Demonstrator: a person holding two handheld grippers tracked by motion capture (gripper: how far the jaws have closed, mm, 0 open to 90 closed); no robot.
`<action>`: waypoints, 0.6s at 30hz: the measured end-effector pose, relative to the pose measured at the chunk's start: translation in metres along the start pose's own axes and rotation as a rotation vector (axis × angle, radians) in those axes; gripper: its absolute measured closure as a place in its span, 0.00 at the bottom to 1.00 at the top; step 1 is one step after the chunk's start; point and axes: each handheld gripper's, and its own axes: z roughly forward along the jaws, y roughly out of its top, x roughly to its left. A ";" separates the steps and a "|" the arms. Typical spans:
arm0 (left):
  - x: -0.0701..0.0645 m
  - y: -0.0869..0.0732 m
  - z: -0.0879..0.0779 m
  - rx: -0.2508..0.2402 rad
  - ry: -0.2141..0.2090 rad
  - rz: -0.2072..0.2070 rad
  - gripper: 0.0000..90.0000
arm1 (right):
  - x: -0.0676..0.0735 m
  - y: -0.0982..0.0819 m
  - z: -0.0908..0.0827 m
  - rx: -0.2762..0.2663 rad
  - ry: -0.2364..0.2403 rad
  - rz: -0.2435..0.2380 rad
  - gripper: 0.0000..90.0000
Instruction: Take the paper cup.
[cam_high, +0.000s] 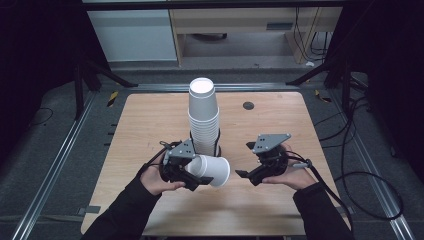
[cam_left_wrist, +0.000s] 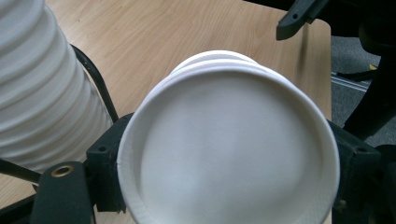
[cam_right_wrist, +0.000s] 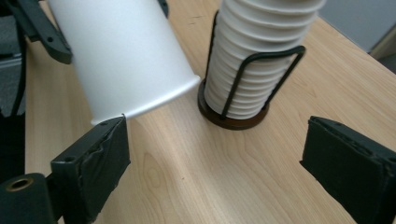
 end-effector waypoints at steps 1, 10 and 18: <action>0.000 0.000 0.000 0.000 0.000 0.000 0.21 | 0.000 0.000 0.000 0.000 0.000 0.000 0.09; 0.001 0.002 -0.003 -0.068 0.031 -0.032 0.21 | -0.007 -0.016 -0.011 -0.059 -0.084 0.091 0.09; 0.000 0.007 -0.001 -0.146 0.063 -0.049 0.21 | -0.011 -0.031 -0.021 -0.132 -0.156 0.172 0.07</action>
